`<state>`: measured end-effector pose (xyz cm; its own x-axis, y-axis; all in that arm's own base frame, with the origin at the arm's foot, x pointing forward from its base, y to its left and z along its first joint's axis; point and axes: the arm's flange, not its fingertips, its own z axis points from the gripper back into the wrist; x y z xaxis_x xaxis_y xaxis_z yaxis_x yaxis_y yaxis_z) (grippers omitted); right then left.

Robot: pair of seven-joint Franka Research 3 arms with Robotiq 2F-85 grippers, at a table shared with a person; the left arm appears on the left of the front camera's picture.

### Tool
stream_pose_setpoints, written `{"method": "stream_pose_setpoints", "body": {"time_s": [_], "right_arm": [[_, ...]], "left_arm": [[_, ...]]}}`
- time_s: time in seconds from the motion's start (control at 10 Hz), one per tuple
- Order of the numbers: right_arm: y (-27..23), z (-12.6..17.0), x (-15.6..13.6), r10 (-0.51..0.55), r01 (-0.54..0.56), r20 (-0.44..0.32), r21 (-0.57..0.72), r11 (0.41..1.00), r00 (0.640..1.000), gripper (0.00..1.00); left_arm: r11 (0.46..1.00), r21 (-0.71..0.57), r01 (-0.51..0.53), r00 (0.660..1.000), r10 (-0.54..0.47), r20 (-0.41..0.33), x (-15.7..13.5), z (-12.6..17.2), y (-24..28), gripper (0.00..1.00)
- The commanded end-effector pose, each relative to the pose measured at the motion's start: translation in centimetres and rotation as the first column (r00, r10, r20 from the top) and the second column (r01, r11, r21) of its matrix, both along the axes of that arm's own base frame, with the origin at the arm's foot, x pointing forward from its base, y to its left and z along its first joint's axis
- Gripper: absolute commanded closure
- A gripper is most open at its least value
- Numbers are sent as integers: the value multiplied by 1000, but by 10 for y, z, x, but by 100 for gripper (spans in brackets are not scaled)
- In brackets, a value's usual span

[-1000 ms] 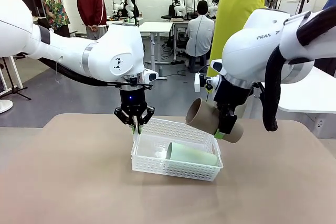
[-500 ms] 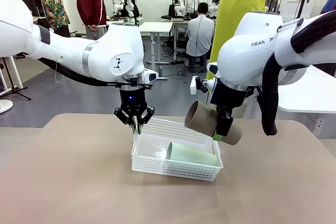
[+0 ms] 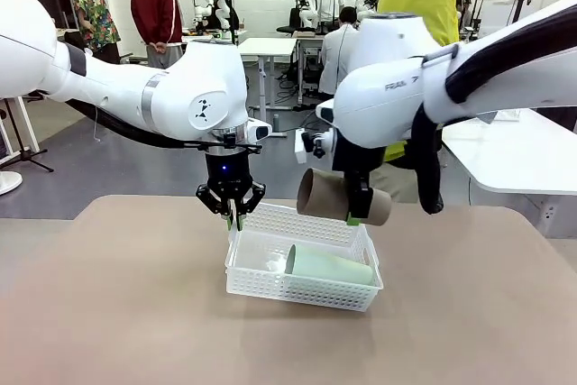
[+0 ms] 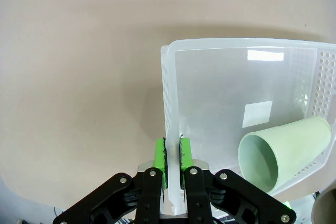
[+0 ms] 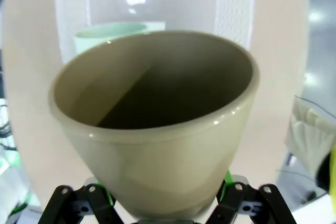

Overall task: Clean and organize the cups into the basket.
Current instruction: Pick up the Reusable plastic cup from the right side of the table and stack it inside the Organizing basket in the center of the table.

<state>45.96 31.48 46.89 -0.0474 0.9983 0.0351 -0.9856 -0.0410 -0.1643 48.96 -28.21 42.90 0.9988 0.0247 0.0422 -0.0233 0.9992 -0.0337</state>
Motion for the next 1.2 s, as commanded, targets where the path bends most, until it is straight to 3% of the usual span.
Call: {"method": "stream_pose_setpoints", "body": {"time_s": [0.0,0.5,1.1], "right_arm": [[15,-15,11,21,-20,20,-44,999,1000,17],[17,-66,20,36,-36,5,129,991,999,17],[4,-92,22,34,-28,-41,141,990,999,17]], "left_arm": [[1000,3,3,1000,-3,-1,-1,-1,0,100],[1000,3,3,1000,-3,-1,-1,-1,0,100],[1000,3,3,1000,-3,-1,-1,-1,0,100]]}}
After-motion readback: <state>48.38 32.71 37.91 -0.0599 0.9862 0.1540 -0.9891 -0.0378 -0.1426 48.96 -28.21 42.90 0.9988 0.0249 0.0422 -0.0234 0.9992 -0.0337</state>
